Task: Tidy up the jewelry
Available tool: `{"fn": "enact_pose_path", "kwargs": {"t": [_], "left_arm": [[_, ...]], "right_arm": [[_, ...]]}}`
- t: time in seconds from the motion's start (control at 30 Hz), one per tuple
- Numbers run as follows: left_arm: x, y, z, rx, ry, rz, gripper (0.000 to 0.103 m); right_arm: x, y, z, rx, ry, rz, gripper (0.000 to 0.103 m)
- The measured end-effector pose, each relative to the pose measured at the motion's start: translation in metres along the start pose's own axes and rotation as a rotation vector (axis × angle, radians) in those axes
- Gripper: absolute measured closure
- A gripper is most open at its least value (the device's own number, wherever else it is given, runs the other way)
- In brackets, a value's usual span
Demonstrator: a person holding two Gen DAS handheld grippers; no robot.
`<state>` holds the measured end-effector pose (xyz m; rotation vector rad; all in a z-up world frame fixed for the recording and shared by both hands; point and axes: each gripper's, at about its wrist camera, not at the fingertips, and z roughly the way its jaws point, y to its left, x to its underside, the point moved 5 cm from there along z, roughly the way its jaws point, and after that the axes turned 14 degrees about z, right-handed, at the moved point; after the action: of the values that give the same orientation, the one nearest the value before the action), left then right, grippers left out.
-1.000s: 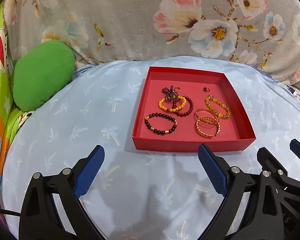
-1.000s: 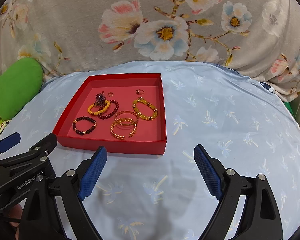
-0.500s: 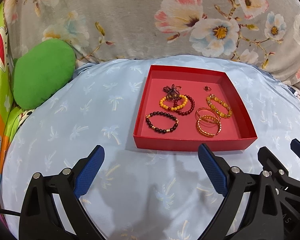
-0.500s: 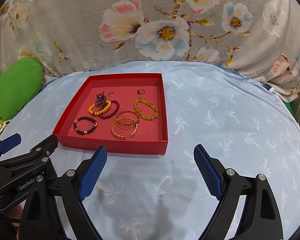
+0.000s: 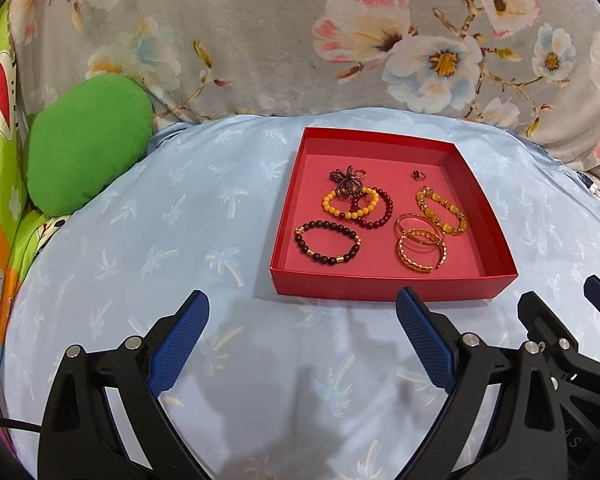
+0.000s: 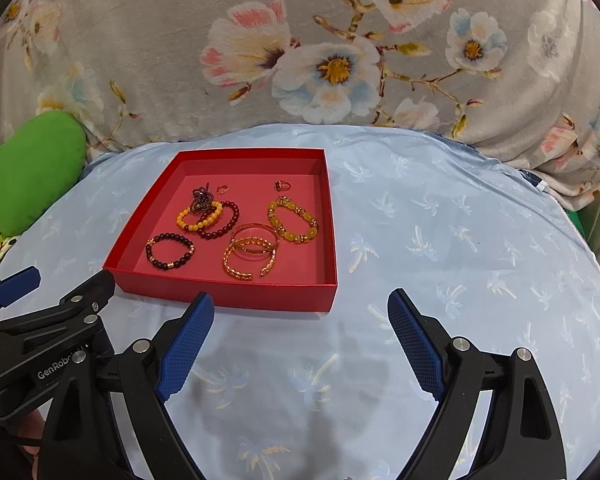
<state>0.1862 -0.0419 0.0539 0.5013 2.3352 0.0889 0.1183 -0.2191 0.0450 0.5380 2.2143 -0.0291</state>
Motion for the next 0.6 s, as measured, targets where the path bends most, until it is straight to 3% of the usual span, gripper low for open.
{"fn": "enact_pose_path", "kwargs": {"t": [0.17,0.27,0.6], "left_arm": [[-0.0002,0.0003,-0.0001,0.001,-0.001,0.000,0.013],[0.0008,0.0010,0.0005,0.005,-0.003,-0.010,0.013],[0.0019,0.0002,0.0022,0.000,0.000,-0.014,0.013]], "right_arm": [[-0.0021,-0.0006,0.0003,0.008,-0.004,0.003,0.016],[-0.0044,-0.0039,0.0022,0.013,-0.007,0.010,0.006],[-0.0026,-0.0063,0.0045,0.006,-0.005,0.022,0.006]]}}
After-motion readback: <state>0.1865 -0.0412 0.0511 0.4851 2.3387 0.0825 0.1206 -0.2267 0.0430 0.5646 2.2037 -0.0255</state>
